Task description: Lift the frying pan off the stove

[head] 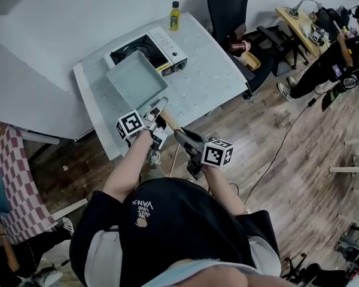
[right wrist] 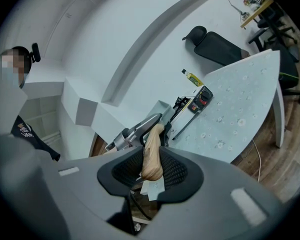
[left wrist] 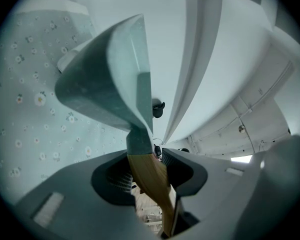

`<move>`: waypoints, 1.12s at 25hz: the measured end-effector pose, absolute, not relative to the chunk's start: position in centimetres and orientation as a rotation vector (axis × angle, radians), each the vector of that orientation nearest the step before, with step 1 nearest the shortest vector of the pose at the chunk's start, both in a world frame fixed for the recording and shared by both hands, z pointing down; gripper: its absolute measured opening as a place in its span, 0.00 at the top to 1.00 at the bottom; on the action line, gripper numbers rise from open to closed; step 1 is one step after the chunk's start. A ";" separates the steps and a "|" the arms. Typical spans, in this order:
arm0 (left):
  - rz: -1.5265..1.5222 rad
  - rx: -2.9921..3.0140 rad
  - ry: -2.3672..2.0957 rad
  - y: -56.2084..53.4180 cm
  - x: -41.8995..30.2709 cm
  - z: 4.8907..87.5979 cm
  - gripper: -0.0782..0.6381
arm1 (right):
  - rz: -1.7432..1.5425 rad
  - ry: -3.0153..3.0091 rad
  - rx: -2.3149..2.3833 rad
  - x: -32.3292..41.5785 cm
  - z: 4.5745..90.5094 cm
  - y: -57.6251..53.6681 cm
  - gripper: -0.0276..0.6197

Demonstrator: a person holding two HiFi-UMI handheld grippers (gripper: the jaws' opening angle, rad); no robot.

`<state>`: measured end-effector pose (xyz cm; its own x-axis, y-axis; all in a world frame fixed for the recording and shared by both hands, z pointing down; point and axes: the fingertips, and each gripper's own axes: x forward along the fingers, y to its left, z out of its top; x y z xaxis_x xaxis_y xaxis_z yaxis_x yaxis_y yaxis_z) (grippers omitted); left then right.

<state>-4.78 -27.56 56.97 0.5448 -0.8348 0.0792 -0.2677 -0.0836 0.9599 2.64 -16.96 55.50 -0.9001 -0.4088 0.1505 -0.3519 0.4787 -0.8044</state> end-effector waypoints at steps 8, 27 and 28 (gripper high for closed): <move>-0.608 1.626 -0.960 -24.1 -2.6 57.7 0.69 | -1.425 2.658 -0.669 4.9 56.1 -13.6 0.80; -0.600 1.590 -0.977 -17.0 2.2 59.9 0.69 | -1.460 2.693 -0.662 9.8 57.9 -6.6 0.79; -0.599 1.590 -0.977 -16.7 2.4 60.0 0.69 | -1.461 2.695 -0.660 10.0 57.9 -6.3 0.79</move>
<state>2.42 -16.71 59.98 0.5284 -0.8406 0.1192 -0.2749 -0.0366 0.9608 10.02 -6.27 57.94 -0.9115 -0.3643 0.1910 -0.3589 0.4776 -0.8019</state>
